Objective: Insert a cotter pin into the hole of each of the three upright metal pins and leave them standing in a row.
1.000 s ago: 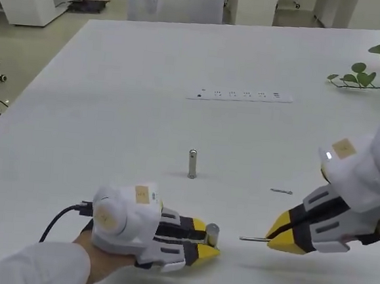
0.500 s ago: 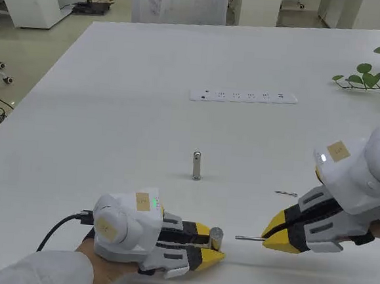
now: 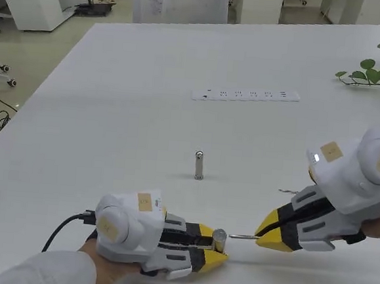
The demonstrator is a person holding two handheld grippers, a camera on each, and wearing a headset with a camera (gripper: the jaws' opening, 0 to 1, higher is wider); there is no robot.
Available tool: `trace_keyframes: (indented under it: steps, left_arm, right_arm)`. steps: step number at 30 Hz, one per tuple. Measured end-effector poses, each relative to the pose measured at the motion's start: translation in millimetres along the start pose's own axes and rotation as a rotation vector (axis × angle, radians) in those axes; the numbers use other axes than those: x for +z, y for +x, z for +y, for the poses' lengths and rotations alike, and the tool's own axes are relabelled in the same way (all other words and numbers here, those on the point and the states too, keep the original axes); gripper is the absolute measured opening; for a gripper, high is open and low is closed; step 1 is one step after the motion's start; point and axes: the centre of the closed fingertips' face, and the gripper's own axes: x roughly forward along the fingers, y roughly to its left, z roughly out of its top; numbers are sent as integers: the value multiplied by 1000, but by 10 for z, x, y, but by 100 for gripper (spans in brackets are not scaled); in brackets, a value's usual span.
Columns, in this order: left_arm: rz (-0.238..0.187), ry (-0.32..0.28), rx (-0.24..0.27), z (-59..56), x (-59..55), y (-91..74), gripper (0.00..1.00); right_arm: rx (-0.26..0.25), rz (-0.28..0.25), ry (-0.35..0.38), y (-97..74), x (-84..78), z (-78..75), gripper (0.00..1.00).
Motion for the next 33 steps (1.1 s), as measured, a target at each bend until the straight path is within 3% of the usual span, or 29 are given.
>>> trace_keyframes:
  steps: [33]
  left_arm:
    - [2, -3, 3, 7, 9, -5, 10]
  right_arm:
    - [9, 4, -19, 120, 6, 2, 2]
